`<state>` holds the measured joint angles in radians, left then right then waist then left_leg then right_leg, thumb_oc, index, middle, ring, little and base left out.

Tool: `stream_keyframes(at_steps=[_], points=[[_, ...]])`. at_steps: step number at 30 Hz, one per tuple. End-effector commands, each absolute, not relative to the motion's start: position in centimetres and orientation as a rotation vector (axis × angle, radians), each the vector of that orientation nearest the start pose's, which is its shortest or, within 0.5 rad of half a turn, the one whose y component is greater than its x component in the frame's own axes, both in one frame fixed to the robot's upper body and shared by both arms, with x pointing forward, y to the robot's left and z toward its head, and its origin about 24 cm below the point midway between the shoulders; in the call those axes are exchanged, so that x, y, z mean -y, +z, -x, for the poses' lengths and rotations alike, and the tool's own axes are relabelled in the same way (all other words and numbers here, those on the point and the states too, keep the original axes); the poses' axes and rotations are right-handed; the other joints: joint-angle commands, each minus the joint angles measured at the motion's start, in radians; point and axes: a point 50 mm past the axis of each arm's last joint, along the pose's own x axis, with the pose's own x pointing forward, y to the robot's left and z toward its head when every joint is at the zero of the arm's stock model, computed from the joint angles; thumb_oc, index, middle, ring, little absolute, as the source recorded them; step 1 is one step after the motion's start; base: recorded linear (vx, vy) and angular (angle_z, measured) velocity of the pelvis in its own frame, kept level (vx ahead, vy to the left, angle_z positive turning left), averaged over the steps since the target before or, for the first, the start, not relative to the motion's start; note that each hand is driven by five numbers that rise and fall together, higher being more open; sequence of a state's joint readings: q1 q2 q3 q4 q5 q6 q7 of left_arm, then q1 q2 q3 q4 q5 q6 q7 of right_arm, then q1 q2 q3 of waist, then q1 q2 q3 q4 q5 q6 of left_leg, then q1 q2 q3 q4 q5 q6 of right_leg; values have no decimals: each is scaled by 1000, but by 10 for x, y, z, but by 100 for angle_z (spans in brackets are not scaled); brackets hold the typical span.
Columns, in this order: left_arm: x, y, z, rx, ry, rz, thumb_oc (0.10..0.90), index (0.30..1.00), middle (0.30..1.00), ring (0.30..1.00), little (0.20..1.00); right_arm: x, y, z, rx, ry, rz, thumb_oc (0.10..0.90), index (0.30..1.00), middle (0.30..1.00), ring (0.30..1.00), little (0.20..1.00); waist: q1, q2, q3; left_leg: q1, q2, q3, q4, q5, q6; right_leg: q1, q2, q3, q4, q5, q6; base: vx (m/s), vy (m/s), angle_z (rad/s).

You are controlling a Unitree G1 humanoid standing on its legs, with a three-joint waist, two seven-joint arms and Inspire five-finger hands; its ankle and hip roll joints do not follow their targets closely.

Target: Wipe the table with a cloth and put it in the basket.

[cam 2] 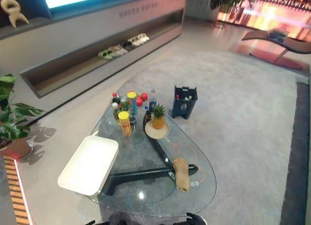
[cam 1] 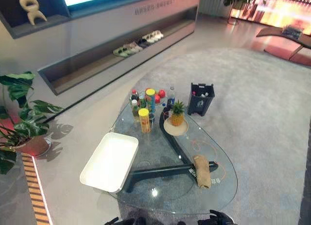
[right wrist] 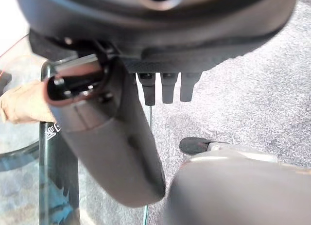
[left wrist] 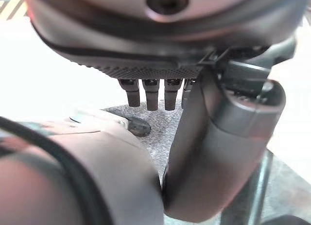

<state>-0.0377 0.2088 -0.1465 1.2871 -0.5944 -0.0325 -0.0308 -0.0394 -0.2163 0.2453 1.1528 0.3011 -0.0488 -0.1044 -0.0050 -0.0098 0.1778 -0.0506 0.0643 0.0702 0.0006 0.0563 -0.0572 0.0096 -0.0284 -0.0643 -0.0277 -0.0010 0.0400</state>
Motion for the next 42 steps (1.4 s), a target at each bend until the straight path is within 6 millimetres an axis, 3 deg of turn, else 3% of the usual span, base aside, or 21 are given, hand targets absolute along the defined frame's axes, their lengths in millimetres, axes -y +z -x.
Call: stream_keyframes(at_steps=[1,2,9,24,36,42], points=[[-211,-158,-121,-1061,322,286,800,900,900,900,900,206,-126,-179,-804,-202,107,800,900,900,900,900,-24,-42,72,-50,-82,27,146,-112,61,-100,-8,-22,97,20,-1,-316,14,-5],[-209,-155,-132,-1018,306,280,800,900,900,900,900,205,-111,-198,-703,-220,115,800,900,900,900,900,-33,-40,110,-105,-86,23,184,-108,62,-160,-4,-24,149,11,-8,-221,16,-4],[-205,-141,-159,-884,275,275,800,900,900,900,900,206,-43,-249,-359,-306,157,800,900,900,900,900,-53,-31,197,-261,-98,-1,277,-97,55,-323,1,-34,261,-6,-20,-114,26,-1],[-195,-118,-194,-722,232,291,800,900,900,900,900,218,64,-288,136,-624,248,800,900,900,900,900,-62,-1,333,-408,-115,13,346,-100,61,-460,-11,-32,308,3,-21,-30,60,2],[-166,-91,-227,-580,132,280,800,900,900,900,900,212,105,-306,255,-749,253,800,900,900,900,900,-56,25,342,-564,-119,29,376,-91,65,-614,-18,-21,335,20,-16,10,43,-3],[-162,-91,-228,-605,132,286,800,900,900,900,900,204,121,-312,304,-786,234,800,900,900,900,900,-46,33,342,-623,-126,22,374,-80,66,-673,-15,-23,337,33,-15,0,0,0]])
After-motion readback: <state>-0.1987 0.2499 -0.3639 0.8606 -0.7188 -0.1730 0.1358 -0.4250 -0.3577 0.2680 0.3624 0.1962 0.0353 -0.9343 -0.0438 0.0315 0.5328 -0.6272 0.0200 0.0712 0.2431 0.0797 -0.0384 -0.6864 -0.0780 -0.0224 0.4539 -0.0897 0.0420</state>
